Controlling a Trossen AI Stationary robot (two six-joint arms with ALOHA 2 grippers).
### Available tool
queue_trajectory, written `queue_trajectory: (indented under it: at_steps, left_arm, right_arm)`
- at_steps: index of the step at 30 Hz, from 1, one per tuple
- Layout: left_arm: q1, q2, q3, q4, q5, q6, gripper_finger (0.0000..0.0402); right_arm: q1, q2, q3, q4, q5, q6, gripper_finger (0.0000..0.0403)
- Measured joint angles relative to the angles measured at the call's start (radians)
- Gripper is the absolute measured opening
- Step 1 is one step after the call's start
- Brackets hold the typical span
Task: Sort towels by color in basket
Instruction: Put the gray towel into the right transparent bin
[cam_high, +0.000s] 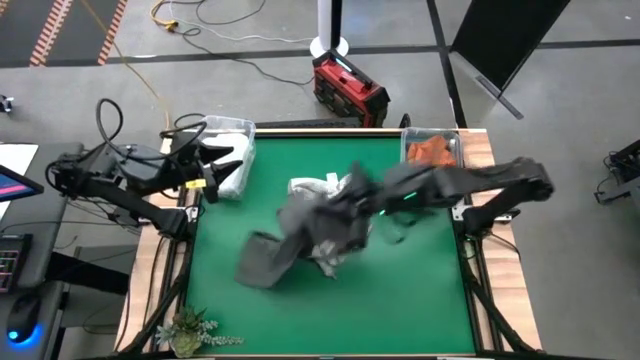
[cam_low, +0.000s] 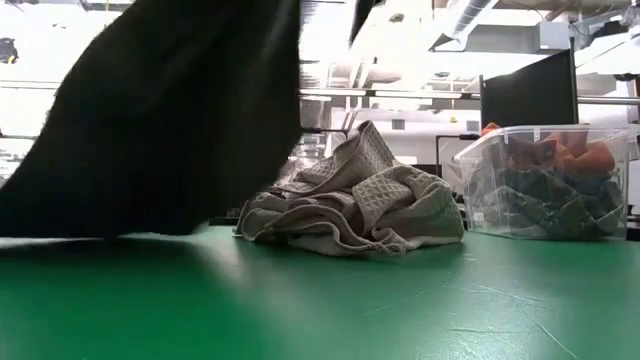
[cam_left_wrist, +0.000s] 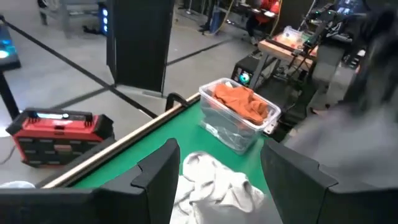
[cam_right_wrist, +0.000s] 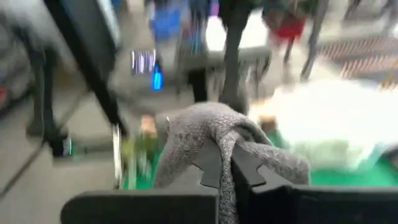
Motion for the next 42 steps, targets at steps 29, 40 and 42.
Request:
queue_trajectory:
  at_steps: [29,40,42]
  left_arm:
    - [0.0,-0.085,0.0,0.0,-0.1,0.05,0.0214]
    - [0.037,-0.091,0.0,-0.001,-0.114,0.069,0.0214]
    - [0.051,-0.09,0.0,-0.001,-0.114,0.076,0.0214]
  right_arm:
    - [0.115,-0.501,0.001,0.311,0.89,-0.932,0.0027]
    - [0.139,-0.505,0.01,0.22,1.393,-1.027,0.0027]
    - [0.108,-0.507,0.015,0.219,1.392,-1.027,0.0027]
